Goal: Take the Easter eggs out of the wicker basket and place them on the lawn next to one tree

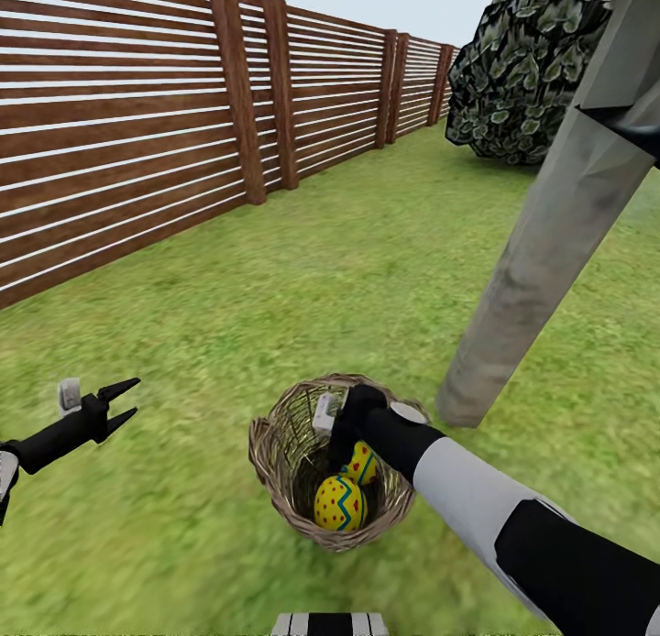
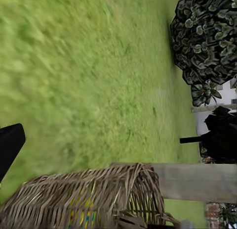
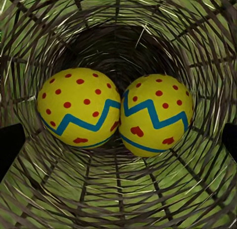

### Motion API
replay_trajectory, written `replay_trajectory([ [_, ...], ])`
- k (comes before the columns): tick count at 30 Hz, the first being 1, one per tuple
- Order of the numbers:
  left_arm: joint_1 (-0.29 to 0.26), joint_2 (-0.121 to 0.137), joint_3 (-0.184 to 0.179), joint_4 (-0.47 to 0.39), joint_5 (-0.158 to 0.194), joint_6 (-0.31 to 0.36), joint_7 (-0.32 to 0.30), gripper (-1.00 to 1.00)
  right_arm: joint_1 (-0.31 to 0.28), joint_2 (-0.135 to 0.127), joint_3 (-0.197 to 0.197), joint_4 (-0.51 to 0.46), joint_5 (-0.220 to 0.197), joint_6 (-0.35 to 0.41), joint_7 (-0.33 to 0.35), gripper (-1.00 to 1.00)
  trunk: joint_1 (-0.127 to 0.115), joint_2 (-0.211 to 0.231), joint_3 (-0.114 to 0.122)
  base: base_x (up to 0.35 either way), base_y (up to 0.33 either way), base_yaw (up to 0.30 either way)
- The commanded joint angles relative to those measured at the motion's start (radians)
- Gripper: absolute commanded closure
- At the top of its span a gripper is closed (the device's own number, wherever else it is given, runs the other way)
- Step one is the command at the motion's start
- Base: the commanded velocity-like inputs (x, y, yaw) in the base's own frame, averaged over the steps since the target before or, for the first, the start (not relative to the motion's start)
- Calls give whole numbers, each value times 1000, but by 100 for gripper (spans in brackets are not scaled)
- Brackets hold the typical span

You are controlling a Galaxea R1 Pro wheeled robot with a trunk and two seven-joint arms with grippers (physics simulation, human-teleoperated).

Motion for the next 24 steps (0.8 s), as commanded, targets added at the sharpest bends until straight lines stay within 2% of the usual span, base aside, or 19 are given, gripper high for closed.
replay_trajectory([
  [1,-1,-3,2,0,-2,5,-3,-100,-1,1,2,-1,10,-12,8,-100,0,-1,-5,0,0,0],
  [7,-1,-9,2,0,-2,5,-3,-100,-1,4,7,3,10,-59,9,-100,3,-2,-28,0,0,0],
  [13,-1,-9,2,1,-2,4,-3,-100,-1,2,8,3,68,-61,10,-100,6,-3,-51,0,0,0],
  [16,-1,-9,2,1,-2,4,-3,-100,-1,0,9,2,81,-62,10,-100,7,-4,-63,0,0,0],
  [24,-1,-9,2,1,-2,4,-3,-100,-1,1,10,2,84,-103,10,-100,11,-6,-94,0,0,0],
])
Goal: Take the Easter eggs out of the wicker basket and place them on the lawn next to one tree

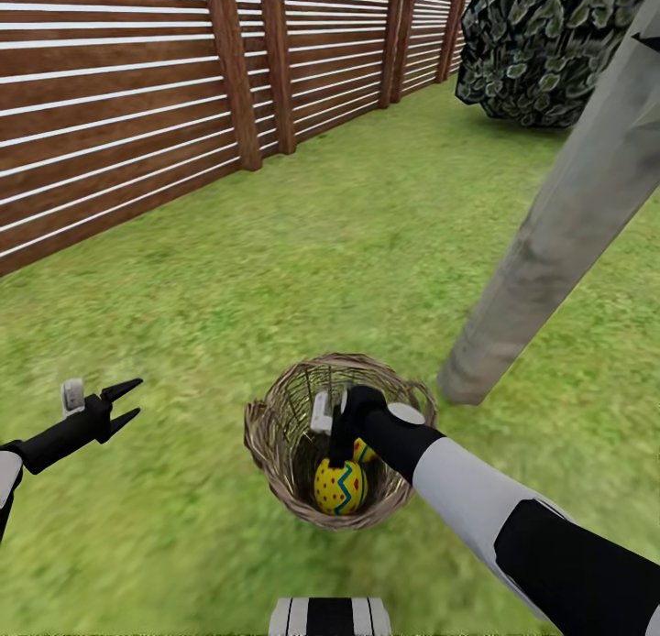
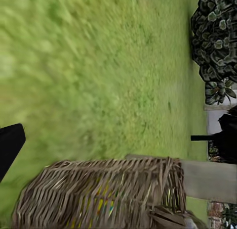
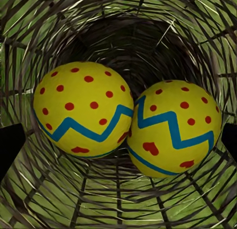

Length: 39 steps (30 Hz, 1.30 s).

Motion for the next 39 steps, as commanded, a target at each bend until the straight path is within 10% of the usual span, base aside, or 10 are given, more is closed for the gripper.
replay_trajectory([
  [1,-1,0,2,0,-1,5,-4,-100,-1,0,1,-2,7,1,6,-100,0,-1,-5,0,0,0],
  [39,8,3,2,2,-1,5,-4,-100,-19,7,-6,9,30,-59,-51,-100,13,-7,-113,0,0,0],
])
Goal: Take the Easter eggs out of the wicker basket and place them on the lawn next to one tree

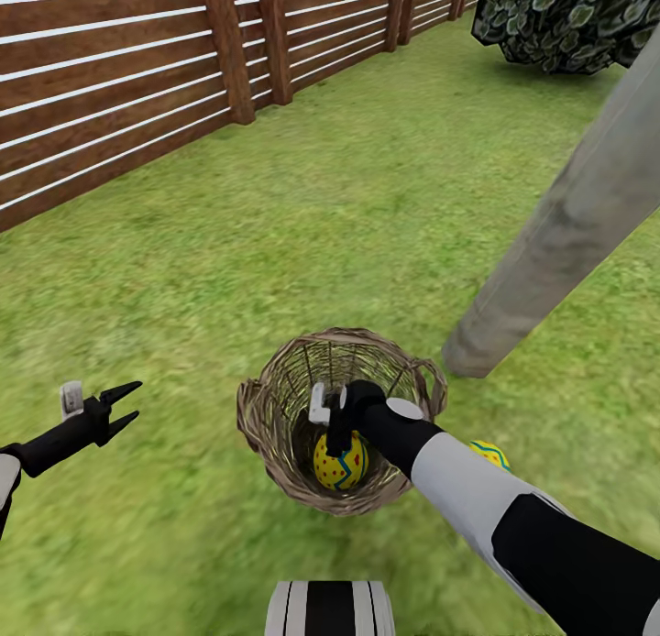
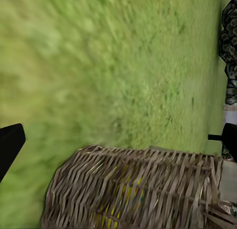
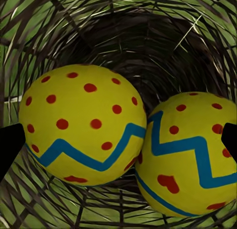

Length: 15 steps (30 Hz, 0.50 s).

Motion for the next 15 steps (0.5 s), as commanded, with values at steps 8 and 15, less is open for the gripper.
replay_trajectory([
  [8,-1,0,2,0,-2,4,-4,-100,-1,0,2,-1,4,1,9,-100,1,-1,-12,0,0,0],
  [15,-1,0,2,0,-2,4,-4,-100,-1,1,2,-1,3,-2,9,-100,3,-2,-28,0,0,0],
])
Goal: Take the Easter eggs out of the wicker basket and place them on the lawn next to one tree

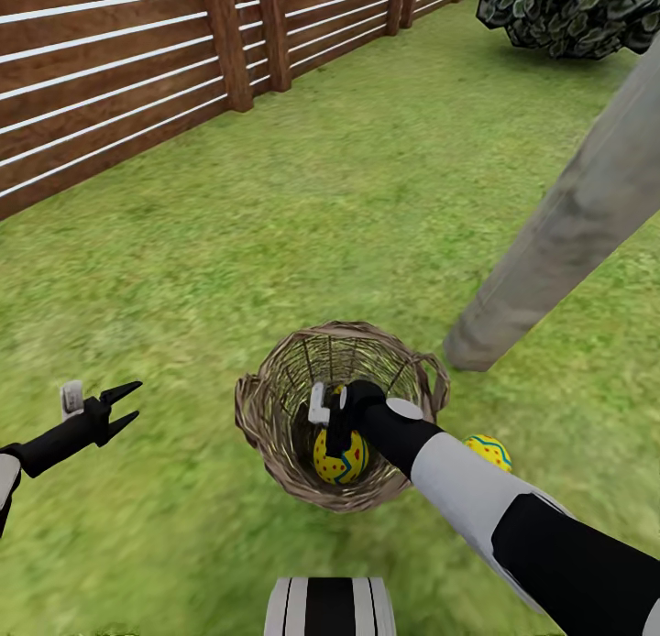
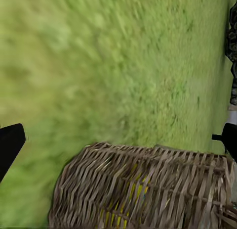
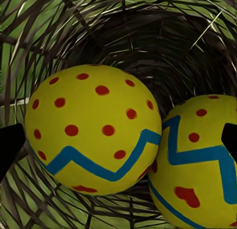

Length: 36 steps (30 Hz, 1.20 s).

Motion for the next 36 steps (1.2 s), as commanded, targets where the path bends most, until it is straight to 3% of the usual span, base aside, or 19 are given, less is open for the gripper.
replay_trajectory([
  [1,-1,0,2,0,-1,4,-4,-100,0,0,1,-2,7,2,6,-100,0,-1,-5,0,0,0],
  [28,-1,-2,1,0,-2,4,-4,-100,-1,1,3,3,6,12,7,-100,5,-3,-47,0,0,0],
  [36,-1,-3,0,0,-2,4,-4,-100,0,1,3,3,6,51,7,-100,7,-4,-63,0,0,0],
])
